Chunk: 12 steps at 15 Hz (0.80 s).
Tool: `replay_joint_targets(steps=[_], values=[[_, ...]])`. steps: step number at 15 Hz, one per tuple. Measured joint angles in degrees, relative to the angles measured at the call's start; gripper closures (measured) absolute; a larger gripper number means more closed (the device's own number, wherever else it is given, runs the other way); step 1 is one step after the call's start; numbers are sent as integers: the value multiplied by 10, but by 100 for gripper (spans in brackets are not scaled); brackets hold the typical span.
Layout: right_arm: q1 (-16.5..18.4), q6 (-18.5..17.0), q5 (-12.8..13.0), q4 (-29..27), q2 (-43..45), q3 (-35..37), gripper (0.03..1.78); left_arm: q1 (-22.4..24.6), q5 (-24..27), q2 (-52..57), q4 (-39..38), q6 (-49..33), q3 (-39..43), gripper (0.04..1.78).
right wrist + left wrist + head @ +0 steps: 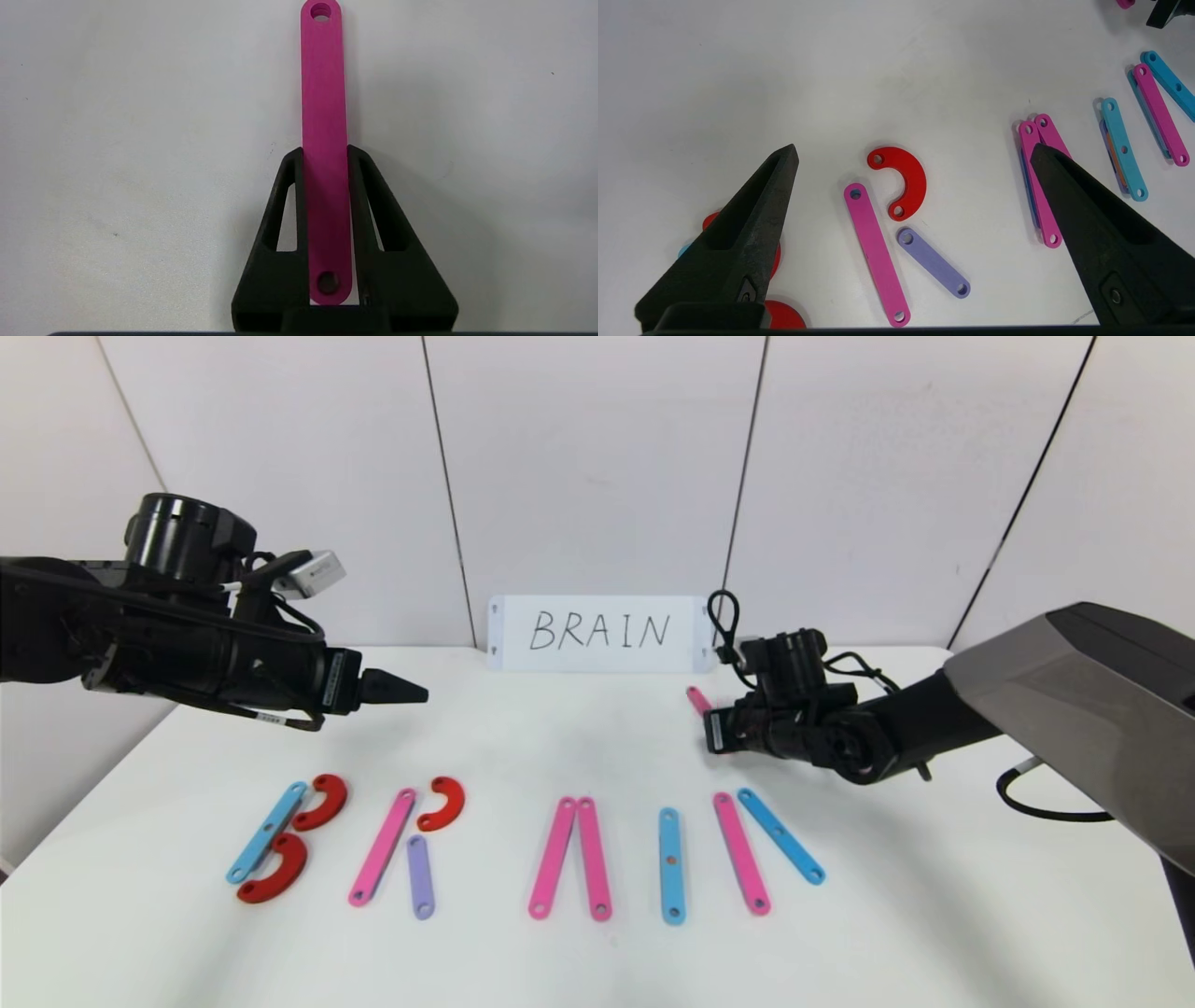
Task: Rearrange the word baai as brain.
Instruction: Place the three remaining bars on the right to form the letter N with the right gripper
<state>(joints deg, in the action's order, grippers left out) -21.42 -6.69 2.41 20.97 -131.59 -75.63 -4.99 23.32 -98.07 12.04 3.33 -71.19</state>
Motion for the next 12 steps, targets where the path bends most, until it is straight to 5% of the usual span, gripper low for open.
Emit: replay_joint_targets(steps=[7,12], values=[[8,-14,2,-1,64,63,154,-1,0,-1,0,0,0,8],[7,-73,40,9,147,189,154,-3,-1,-1,0,0,1,8]])
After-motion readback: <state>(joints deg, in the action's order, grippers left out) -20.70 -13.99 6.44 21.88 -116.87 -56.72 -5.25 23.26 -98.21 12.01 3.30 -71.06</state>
